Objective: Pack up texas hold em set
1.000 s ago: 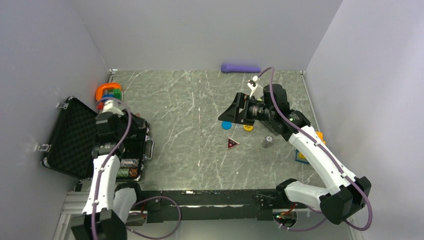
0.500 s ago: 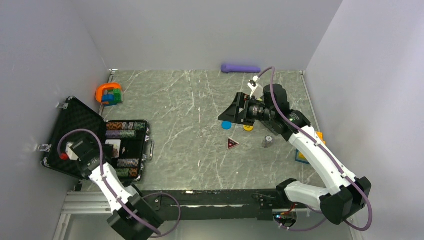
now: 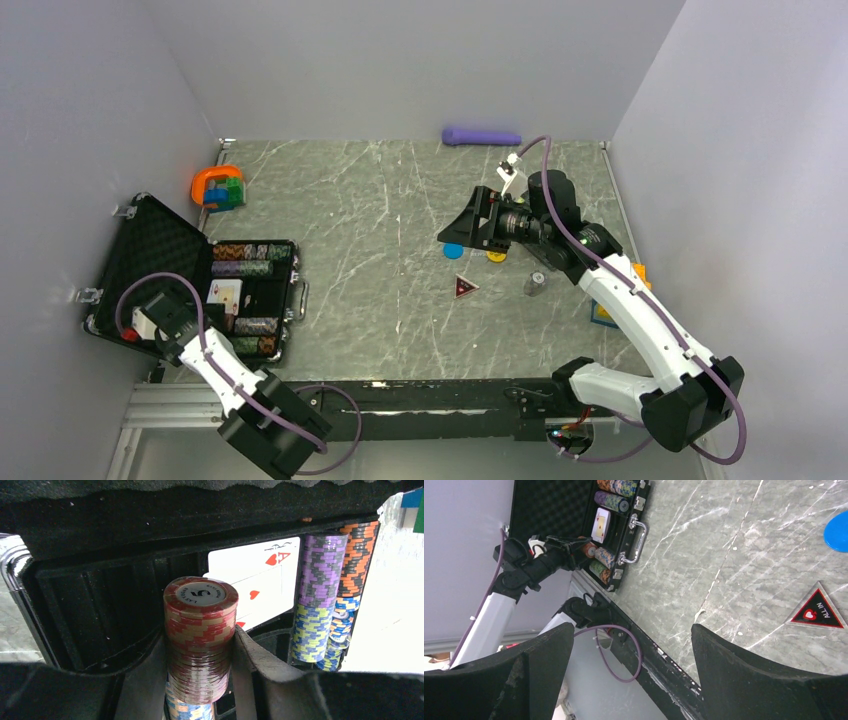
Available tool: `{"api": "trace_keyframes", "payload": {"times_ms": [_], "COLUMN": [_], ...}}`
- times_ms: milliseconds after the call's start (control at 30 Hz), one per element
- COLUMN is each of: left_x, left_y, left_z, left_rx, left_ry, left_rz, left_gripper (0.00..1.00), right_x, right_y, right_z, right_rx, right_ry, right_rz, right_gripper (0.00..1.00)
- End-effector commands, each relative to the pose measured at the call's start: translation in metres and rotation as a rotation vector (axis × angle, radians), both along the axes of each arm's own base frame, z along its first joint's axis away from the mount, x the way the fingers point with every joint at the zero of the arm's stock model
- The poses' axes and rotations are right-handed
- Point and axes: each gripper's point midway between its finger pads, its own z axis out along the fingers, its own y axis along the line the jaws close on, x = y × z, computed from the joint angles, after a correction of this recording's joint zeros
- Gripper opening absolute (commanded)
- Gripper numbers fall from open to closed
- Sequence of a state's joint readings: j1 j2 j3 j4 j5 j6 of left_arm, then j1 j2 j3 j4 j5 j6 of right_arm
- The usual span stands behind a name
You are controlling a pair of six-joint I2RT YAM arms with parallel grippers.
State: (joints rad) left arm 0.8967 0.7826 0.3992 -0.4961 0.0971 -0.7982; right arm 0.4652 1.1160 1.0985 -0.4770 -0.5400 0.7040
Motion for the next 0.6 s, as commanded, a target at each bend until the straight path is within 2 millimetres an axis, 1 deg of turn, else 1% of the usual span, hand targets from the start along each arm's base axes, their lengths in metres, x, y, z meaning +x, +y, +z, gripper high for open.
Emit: {"api": "trace_keyframes", "payload": {"times_ms": [0,100,233,333,567], "left_x": [0.005,0.005,0.005,0.007,0.008], "left_y": [0.021,0.019,0.013,0.010,0.004], "left_z": [0.019,0.018,0.010,0.010,0.008], "left_rx": [0.101,0.103,0.077,0.076,0.068], "left_ry": [-0.042,-0.048,-0.040,-0.048,-0.055], "left_rz": [0.038,0.033,0.005,-0.020,-0.056], "left_gripper": [0.00,0.00,0.00,0.00,0.08], "right_x": [0.002,0.002,0.003,0.003,0.003], "right_y": [-0.001,0.000,0.000,0.000,0.000], "right_z": [0.007,0.006,0.006,0.004,0.003], "right_rx": [0.016,0.015,0.017,0.018,0.015], "right_ry": [-0.026,-0.022,-0.019,-0.015,-0.013], "right_rz": [-0.012,-0.012,-0.012,-0.015,-0.019], "right_gripper": [0.91,0.90,0.90,0.91,0.91]}}
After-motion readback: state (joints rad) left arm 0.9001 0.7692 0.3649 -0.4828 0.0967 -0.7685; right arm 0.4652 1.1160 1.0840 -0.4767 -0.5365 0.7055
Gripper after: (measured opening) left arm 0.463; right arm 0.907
